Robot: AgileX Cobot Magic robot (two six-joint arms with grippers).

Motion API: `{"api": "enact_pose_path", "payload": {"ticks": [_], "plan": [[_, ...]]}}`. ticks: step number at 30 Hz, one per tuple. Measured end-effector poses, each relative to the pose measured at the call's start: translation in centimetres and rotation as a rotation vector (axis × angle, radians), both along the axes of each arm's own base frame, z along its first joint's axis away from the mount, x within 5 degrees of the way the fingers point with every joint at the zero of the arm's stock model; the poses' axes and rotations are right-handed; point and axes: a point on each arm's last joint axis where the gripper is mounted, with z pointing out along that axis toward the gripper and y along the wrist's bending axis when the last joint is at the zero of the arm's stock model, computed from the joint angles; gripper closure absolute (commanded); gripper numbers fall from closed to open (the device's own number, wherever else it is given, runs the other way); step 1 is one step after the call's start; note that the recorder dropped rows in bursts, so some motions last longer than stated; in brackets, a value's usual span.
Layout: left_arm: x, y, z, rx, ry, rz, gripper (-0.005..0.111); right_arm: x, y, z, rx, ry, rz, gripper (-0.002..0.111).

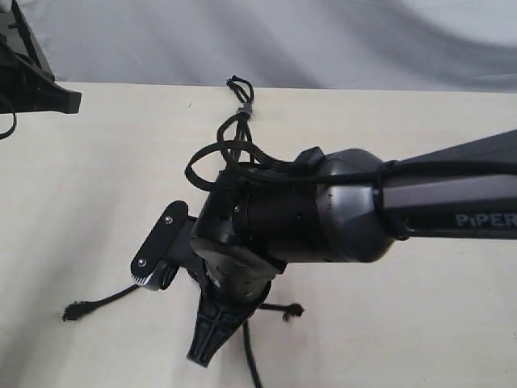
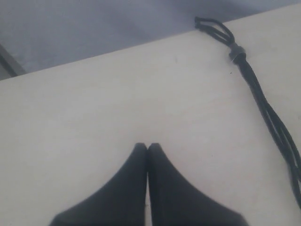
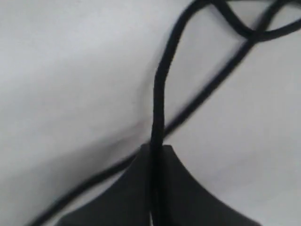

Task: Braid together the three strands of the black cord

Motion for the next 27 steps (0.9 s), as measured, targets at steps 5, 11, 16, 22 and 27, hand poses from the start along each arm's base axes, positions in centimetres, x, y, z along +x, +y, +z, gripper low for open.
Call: {"api": "enact_pose_path", "payload": {"ticks": [5, 11, 16, 22, 27], "plan": [[0.0, 0.0, 0.0, 0.0, 0.0, 0.0, 0.106, 1.7, -1.2, 0.3, -0.08, -0.084, 0.052, 0.108], [0.0, 0.0, 0.0, 0.0, 0.0, 0.0, 0.106, 3.3, -2.5, -1.2, -0.112, -0.066, 0.01, 0.108], [0.0, 0.0, 0.0, 0.0, 0.0, 0.0, 0.106, 3.5, -2.6, -3.7, -0.158, -0.011, -0.004, 0.108], [0.0, 0.0, 0.0, 0.0, 0.0, 0.0, 0.106, 3.0, -2.1, -3.7, -0.11, 0.056, -0.044, 0.108], [0.0, 0.0, 0.0, 0.0, 0.0, 0.0, 0.106, 0.6, -0.1, -3.6, -0.092, 0.115, 0.064, 0.108]]}}
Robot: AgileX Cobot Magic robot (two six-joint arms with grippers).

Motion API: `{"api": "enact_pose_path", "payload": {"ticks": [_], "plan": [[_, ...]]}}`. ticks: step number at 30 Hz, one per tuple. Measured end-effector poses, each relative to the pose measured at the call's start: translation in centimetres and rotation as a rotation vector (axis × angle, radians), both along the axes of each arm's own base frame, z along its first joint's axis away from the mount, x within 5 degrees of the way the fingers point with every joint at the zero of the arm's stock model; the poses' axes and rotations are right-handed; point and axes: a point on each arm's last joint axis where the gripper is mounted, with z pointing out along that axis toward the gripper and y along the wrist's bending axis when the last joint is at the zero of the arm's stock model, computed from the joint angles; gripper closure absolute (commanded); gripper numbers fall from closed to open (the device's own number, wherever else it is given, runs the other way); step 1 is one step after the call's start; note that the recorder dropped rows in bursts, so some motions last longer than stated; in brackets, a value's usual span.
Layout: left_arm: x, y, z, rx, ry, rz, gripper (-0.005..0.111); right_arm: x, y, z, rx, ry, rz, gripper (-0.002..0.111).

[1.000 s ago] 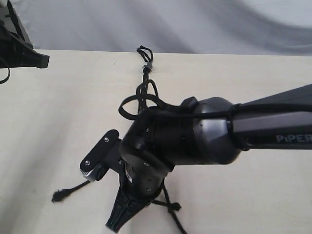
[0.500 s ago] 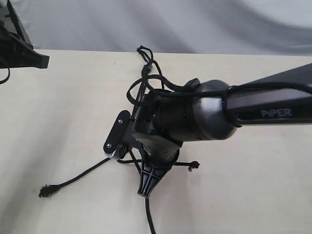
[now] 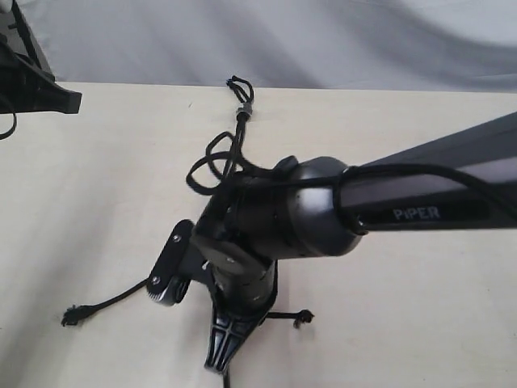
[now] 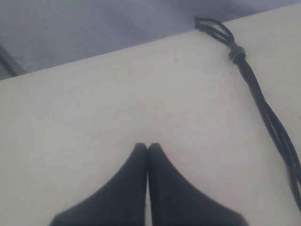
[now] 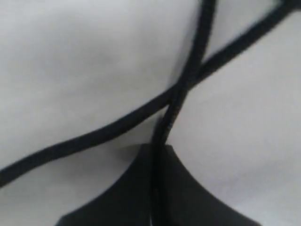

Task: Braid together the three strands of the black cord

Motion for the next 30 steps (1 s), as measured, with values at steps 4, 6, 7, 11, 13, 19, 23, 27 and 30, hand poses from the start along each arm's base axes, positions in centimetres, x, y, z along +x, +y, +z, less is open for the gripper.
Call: {"api": "enact_pose_path", "payload": {"ticks": [4, 6, 7, 11, 13, 19, 23, 27, 30], "plan": [[0.0, 0.0, 0.0, 0.0, 0.0, 0.0, 0.106, -1.3, 1.2, 0.3, 0.015, -0.002, 0.067, 0.108], [0.0, 0.0, 0.0, 0.0, 0.0, 0.0, 0.106, -1.4, 1.3, 0.5, 0.024, -0.008, 0.067, 0.108], [0.0, 0.0, 0.0, 0.0, 0.0, 0.0, 0.106, -1.4, 1.2, 0.7, 0.03, -0.012, 0.059, 0.108], [0.0, 0.0, 0.0, 0.0, 0.0, 0.0, 0.106, -0.6, 0.4, 2.3, 0.071, -0.038, 0.015, 0.108], [0.0, 0.0, 0.0, 0.0, 0.0, 0.0, 0.106, 0.1, -0.4, 3.4, 0.091, -0.067, -0.011, 0.108], [0.0, 0.0, 0.0, 0.0, 0.0, 0.0, 0.106, 3.7, -4.1, 4.7, 0.109, -0.113, -0.161, 0.108], [0.0, 0.0, 0.0, 0.0, 0.0, 0.0, 0.106, 4.6, -4.8, 2.2, 0.048, -0.077, -0.176, 0.108], [0.0, 0.0, 0.0, 0.0, 0.0, 0.0, 0.106, 4.9, -4.8, 0.2, -0.002, -0.069, -0.142, 0.099], [0.0, 0.0, 0.0, 0.0, 0.0, 0.0, 0.106, 5.1, -4.7, 0.3, 0.016, -0.09, -0.144, 0.062]]}}
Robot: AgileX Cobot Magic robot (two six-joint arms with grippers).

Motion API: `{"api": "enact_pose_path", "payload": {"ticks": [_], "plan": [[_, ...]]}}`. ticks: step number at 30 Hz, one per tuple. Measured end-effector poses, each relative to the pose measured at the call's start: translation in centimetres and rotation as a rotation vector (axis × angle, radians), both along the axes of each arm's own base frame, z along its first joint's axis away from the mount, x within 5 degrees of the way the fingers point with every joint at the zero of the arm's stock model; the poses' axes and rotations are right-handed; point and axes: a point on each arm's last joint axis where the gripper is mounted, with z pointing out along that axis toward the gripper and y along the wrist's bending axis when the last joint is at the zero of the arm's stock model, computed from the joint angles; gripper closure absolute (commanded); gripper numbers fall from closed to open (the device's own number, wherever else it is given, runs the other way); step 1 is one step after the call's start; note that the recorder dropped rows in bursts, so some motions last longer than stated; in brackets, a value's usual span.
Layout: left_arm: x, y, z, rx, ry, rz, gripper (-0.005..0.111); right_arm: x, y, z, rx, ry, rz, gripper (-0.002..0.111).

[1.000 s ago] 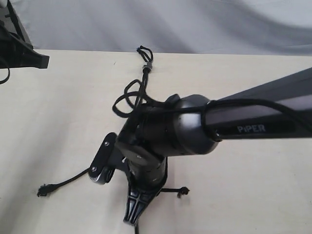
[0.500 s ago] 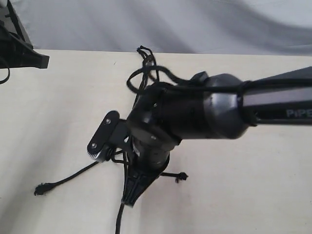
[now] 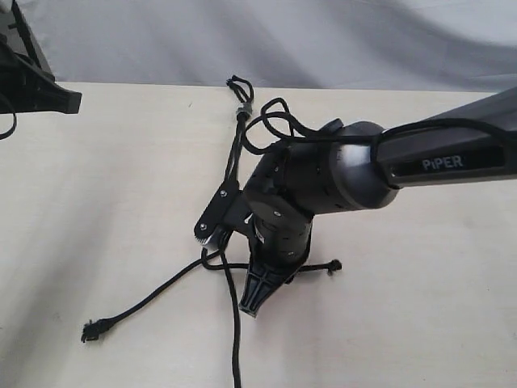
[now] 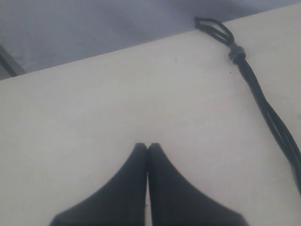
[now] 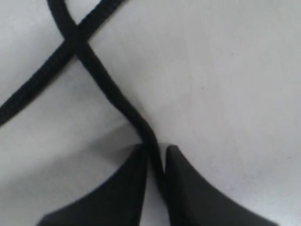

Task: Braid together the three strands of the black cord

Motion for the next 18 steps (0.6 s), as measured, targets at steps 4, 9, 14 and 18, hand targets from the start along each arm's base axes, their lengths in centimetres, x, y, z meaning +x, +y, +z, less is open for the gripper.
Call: {"api": "enact_pose_path", "payload": {"ticks": [4, 9, 14, 18], "plan": [[0.0, 0.0, 0.0, 0.0, 0.0, 0.0, 0.106, 0.2, 0.0, 0.4, 0.007, -0.026, 0.01, 0.016], [0.0, 0.0, 0.0, 0.0, 0.0, 0.0, 0.106, 0.1, -0.2, 4.1, 0.074, -0.113, 0.004, 0.005], [-0.3, -0.1, -0.4, -0.056, 0.053, 0.022, 0.106, -1.0, -1.9, 13.7, 0.233, -0.375, -0.032, 0.005], [-0.7, -1.7, -0.6, -0.149, 0.106, 0.008, 0.106, -2.8, -5.0, 20.7, 0.355, -0.596, -0.11, 0.005]]}}
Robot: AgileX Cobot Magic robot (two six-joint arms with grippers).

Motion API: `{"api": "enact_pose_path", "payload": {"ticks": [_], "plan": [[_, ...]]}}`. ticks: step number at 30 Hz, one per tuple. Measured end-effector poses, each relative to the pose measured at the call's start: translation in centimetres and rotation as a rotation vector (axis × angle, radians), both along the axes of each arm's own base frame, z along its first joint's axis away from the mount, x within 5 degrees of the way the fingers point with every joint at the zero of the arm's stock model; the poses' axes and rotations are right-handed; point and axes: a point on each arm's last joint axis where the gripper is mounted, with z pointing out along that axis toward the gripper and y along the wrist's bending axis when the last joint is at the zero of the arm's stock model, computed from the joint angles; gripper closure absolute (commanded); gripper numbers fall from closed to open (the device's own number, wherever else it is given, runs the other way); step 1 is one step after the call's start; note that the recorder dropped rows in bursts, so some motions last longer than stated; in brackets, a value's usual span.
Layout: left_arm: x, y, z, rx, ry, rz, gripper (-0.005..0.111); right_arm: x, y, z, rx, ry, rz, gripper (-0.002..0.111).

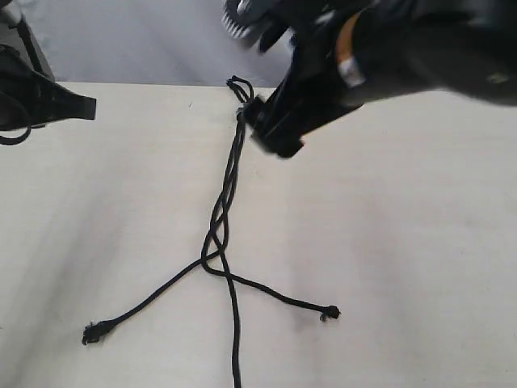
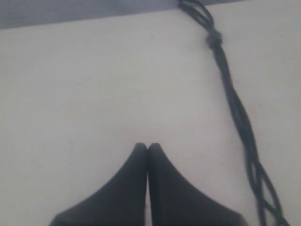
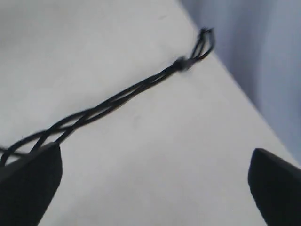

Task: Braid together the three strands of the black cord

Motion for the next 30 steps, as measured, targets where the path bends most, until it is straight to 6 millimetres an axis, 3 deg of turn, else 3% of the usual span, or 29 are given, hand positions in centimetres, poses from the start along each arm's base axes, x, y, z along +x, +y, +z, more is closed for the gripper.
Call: {"api": "enact_pose_path", "payload": {"ticks": [3, 5, 8, 12, 18, 20, 25, 30], "plan": [[-0.7, -2.4, -0.3, -0.037, 0.051, -0.074, 0.106, -0.7, -3.4, 3.4, 0.097, -0.099, -0.106, 0.005], [-1.4, -4.4, -0.6, -0.044, 0.099, -0.15, 0.106, -0.8, -5.4, 4.2, 0.124, -0.133, -0.165, 0.005], [-2.9, -8.1, -1.2, -0.051, 0.16, -0.289, 0.106, -0.6, -7.8, 3.5, 0.133, -0.143, -0.233, 0.005], [-4.4, -12.6, -3.4, -0.026, 0.249, -0.446, 0.106, 0.0, -9.7, 1.1, 0.145, -0.132, -0.264, 0.005], [-5.4, -16.9, -7.2, 0.027, 0.419, -0.547, 0.105, 0.3, -10.6, -1.4, 0.201, -0.155, -0.214, 0.005], [-5.3, -17.8, -8.2, 0.04, 0.458, -0.555, 0.097, 0.5, -10.7, -1.3, 0.218, -0.18, -0.2, 0.005], [-5.1, -19.4, -11.1, 0.065, 0.568, -0.537, 0.059, 0.7, -11.1, -1.1, 0.226, -0.196, -0.203, 0.005], [-4.8, -20.1, -13.6, 0.074, 0.682, -0.476, 0.056, 0.7, -11.1, -1.1, 0.226, -0.197, -0.205, 0.005]]}}
